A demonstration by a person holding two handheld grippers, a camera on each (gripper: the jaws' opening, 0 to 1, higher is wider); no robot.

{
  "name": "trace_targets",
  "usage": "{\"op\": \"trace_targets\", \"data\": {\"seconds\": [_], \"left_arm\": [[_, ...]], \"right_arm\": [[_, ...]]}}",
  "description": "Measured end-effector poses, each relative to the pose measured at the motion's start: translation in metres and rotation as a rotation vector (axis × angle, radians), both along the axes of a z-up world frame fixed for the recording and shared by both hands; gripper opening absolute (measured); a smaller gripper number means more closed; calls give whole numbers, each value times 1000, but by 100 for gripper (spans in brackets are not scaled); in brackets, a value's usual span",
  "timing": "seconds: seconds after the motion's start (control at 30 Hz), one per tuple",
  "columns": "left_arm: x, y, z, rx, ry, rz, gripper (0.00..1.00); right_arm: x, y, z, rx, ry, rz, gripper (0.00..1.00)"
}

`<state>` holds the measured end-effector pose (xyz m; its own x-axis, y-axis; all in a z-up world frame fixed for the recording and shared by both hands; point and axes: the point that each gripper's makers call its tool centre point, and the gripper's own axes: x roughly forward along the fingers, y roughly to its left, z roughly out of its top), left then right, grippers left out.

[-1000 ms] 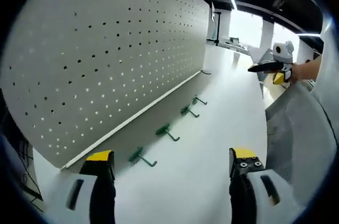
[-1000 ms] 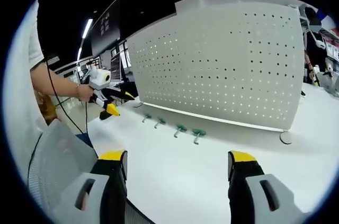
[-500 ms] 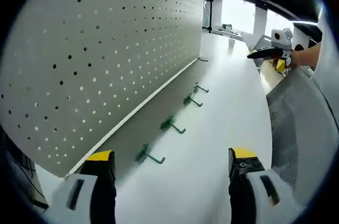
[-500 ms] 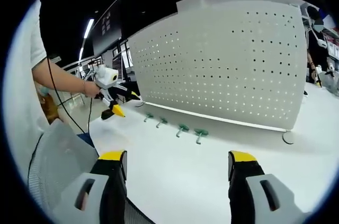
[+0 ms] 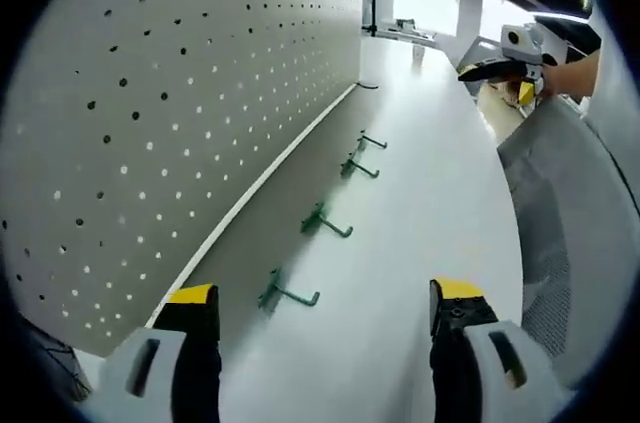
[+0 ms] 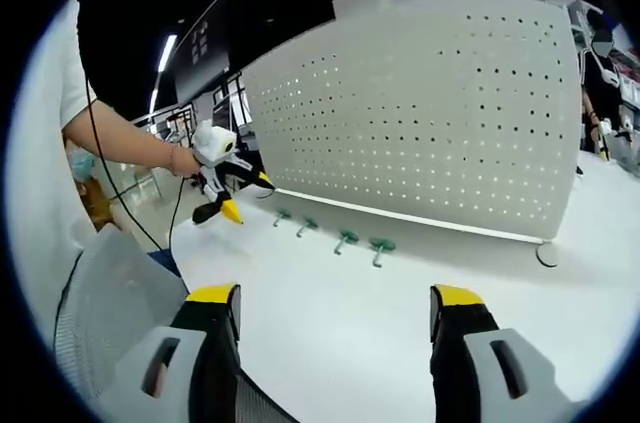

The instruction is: Insert the hook assembly into the mounting plate slot until the hook locks in place.

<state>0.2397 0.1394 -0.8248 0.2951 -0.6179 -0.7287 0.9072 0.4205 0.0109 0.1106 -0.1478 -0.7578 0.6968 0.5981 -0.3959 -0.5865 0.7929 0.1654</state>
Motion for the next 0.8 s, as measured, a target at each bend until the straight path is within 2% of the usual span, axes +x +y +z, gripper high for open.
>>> {"op": "trace_targets", "data": {"seconds": [0.1,0.33,0.57,0.8], "left_arm": [[3,1,-1,13,3,-14,89],[9,8,-11,96,7,-88,88],[8,9,-20,176,17,-187,88],[10,10,-31,234,23,-249,85]], "right_arm": [[-1,0,-1,0,5,0,75],[-2,0,-4,-3,15,5,76],[-3,-1,-6,-3,22,3,75],[-4,-3,-6,-9,17,-6,72]]}}
